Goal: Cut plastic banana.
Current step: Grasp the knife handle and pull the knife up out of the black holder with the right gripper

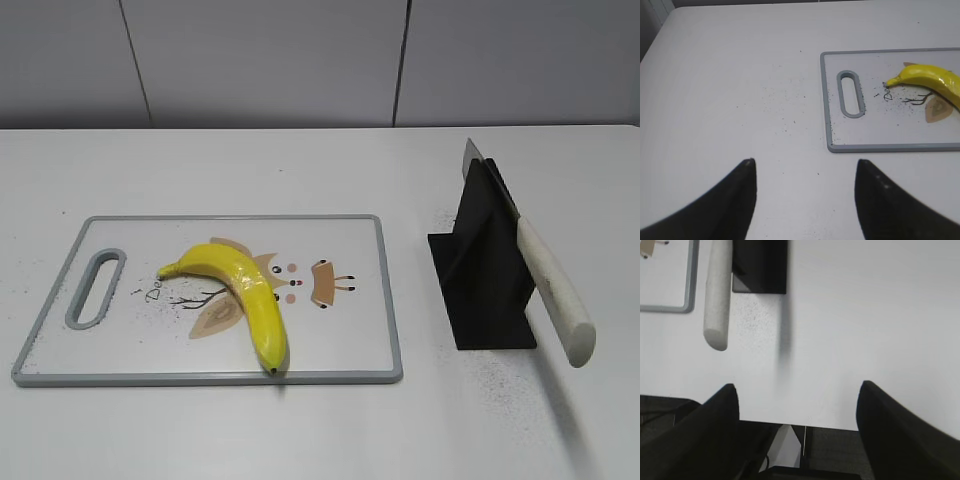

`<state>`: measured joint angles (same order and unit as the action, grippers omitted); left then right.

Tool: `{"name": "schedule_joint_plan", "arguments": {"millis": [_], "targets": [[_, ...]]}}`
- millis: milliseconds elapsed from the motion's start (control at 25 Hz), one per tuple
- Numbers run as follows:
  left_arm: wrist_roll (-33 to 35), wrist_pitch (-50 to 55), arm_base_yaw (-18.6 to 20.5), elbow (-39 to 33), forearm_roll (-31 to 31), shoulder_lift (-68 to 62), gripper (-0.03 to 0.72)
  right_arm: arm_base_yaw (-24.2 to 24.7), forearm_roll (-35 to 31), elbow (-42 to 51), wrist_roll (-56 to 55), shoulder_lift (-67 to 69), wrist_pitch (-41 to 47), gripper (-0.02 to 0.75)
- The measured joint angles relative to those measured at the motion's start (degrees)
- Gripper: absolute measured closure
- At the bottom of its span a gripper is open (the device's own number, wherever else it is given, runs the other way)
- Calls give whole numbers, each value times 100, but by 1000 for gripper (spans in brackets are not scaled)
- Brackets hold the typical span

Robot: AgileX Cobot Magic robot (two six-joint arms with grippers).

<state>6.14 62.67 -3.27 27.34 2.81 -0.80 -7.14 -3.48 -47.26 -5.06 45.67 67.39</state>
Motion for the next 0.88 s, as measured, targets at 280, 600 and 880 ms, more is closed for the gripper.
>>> {"name": "schedule_joint_plan", "arguments": {"millis": [280,600,880], "targets": [[0,0,0,0,0,0,111,-1122,-38,-249,-313,1100,-122,185],[0,0,0,0,0,0,112,-1321,-75,-859,-758,2492,-349,185],[0,0,0,0,0,0,113,-1323,-391,-878,-778,3438,-912,185]]}}
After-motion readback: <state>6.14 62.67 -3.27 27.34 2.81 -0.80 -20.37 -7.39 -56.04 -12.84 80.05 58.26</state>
